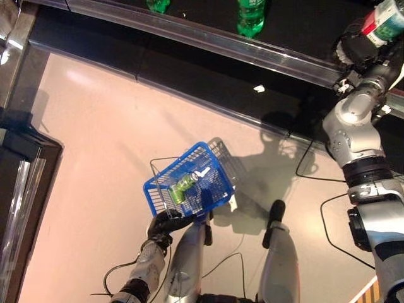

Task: Pick up the drink and place into the basket.

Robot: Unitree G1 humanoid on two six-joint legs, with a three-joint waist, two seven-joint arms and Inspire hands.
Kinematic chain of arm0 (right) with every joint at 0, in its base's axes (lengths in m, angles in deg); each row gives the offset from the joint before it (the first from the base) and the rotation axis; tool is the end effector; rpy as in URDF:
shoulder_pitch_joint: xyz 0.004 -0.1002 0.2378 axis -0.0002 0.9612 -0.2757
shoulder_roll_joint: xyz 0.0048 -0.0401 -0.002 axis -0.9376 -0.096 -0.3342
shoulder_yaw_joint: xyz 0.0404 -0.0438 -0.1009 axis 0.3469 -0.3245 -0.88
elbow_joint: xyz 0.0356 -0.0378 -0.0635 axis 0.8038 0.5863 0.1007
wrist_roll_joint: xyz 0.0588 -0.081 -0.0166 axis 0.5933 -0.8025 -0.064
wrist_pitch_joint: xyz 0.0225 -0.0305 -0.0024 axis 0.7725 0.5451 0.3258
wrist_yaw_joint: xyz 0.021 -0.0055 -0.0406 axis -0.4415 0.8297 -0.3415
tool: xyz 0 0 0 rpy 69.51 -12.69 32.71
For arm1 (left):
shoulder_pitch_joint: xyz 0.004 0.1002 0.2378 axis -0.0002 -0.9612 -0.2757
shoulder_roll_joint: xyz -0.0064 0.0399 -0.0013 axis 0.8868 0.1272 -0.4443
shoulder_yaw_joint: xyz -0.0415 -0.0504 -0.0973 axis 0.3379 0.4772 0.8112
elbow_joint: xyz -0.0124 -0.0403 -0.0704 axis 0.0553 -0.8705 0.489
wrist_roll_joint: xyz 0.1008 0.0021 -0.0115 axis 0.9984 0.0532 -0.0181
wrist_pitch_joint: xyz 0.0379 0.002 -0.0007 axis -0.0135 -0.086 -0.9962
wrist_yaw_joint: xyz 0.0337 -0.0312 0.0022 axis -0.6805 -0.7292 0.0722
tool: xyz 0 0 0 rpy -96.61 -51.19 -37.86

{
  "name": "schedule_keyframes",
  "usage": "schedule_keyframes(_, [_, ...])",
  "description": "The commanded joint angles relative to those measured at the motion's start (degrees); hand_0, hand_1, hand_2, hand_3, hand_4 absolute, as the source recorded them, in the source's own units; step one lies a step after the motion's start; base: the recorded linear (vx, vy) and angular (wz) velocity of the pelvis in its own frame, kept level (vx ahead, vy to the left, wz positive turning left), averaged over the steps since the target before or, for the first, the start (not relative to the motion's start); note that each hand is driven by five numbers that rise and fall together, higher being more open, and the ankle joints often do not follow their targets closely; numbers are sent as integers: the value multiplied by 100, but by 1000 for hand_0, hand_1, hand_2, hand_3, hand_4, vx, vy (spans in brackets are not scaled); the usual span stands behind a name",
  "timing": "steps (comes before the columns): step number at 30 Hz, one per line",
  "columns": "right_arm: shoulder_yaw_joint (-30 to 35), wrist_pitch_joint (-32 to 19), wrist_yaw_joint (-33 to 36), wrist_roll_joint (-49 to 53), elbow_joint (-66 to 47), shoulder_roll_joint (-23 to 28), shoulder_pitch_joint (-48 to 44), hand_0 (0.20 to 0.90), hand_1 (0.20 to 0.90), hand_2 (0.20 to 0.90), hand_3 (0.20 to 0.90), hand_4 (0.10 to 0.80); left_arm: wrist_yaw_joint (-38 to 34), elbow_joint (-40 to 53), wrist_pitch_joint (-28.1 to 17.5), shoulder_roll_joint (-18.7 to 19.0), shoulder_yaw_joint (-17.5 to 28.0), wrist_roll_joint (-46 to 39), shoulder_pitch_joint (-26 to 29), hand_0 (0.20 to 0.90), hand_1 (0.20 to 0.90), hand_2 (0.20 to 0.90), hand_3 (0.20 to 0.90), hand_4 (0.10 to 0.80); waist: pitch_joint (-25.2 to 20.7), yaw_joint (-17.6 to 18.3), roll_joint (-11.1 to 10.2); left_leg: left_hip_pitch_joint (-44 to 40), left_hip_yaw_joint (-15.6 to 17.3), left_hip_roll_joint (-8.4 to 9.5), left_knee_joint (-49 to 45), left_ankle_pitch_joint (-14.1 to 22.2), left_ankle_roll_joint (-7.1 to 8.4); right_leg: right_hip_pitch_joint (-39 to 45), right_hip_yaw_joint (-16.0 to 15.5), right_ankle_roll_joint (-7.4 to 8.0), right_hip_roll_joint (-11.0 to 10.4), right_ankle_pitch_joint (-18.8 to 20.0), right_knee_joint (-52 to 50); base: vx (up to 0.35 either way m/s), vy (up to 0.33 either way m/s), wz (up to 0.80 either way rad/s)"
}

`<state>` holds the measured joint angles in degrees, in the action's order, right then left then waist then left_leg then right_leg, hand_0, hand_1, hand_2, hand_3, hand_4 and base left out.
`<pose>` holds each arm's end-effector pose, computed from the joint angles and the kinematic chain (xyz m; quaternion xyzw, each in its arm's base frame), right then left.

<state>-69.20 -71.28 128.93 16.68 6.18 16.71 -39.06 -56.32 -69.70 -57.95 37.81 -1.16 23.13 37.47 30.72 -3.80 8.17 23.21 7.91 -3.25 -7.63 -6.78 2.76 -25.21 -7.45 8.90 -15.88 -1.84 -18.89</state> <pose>0.3555 -0.2315 0.2479 0.0220 -0.2442 -0.3700 0.8961 0.1921 0.1712 -0.0762 -0.1571 0.2738 0.1078 0.9427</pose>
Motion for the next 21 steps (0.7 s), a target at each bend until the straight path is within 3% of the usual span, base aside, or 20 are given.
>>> schedule_keyframes(1, [-245,-620,-85,-181,-423,771,-1026,300,300,300,200,100,7,463,-414,584,-187,-253,-500,300,300,300,200,100,-93,-163,43,125,-402,134,-856,692,36,-140,-274,-550,324,207,186,-44,0,0])
schedule_keyframes(10, [-227,-839,-286,-350,-1052,869,-993,300,300,300,200,100,166,865,-778,734,-1,-485,-557,300,300,300,200,100,-93,-154,-16,-110,-366,122,-960,769,38,143,-344,-606,333,62,69,-73,18,1])
schedule_keyframes(18, [286,-478,-843,-643,-2842,806,-43,300,300,300,200,100,314,1299,-954,839,334,-395,-712,300,300,300,200,100,-213,-83,-166,-464,-329,50,-1305,827,79,601,-401,-708,295,-181,-225,-5,29,3])
schedule_keyframes(21, [547,-405,-1410,-620,-3666,657,772,300,300,300,200,100,463,1611,-1042,864,569,-314,-905,300,300,300,200,100,-424,-58,-270,-711,-349,-1,-1343,812,116,956,-427,-735,277,-255,-211,107,36,4])
